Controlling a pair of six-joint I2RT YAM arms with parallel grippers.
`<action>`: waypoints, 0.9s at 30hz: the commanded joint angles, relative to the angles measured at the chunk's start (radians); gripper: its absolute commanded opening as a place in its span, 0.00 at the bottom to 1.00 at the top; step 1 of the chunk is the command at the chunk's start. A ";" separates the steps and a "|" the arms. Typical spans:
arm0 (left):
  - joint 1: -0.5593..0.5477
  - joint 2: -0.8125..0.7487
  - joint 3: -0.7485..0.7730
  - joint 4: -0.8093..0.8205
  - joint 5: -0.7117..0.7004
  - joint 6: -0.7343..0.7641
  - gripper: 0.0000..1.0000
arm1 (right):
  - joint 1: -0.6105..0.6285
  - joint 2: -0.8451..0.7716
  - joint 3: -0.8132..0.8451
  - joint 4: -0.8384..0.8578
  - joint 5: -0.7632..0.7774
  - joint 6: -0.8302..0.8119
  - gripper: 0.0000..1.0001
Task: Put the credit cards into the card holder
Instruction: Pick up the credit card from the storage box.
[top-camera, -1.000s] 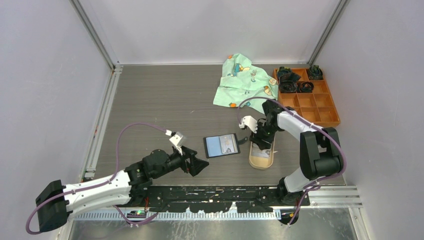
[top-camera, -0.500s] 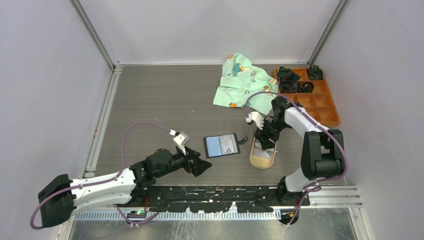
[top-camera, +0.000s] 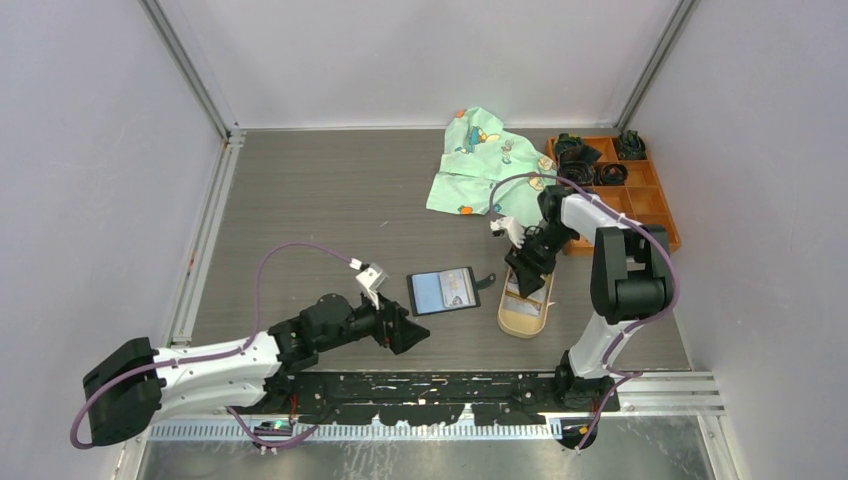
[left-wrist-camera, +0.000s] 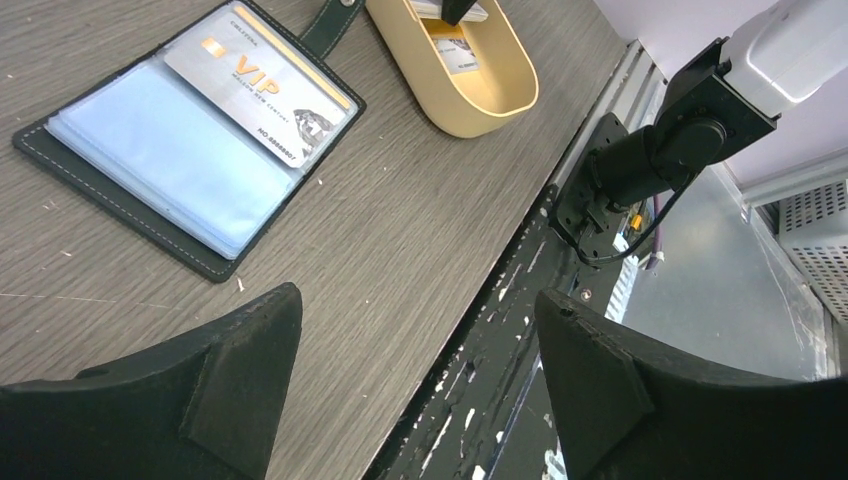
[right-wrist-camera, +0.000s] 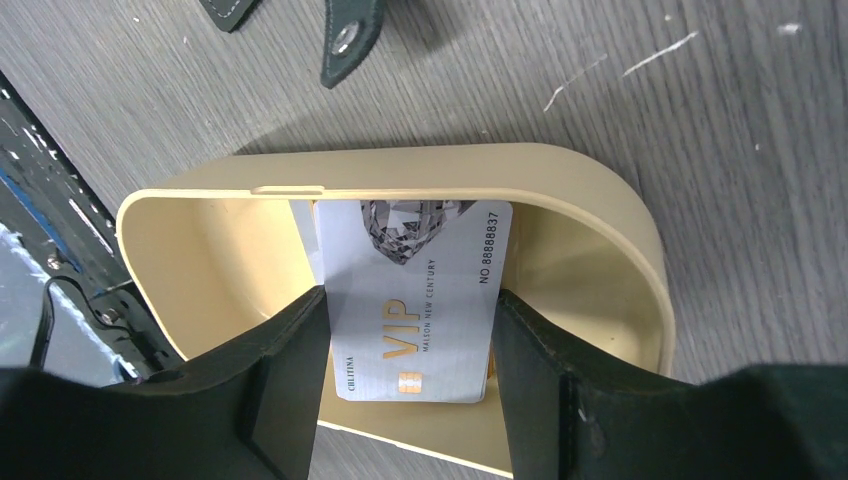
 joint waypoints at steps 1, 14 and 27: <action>0.005 0.014 0.040 0.093 0.030 -0.018 0.86 | -0.014 0.028 0.044 -0.073 -0.022 0.037 0.47; 0.005 0.010 0.039 0.091 0.031 -0.019 0.86 | -0.021 0.038 0.048 -0.083 -0.016 0.039 0.52; 0.004 0.145 0.083 0.191 0.103 -0.073 0.81 | -0.047 0.006 0.063 -0.115 -0.074 0.035 0.51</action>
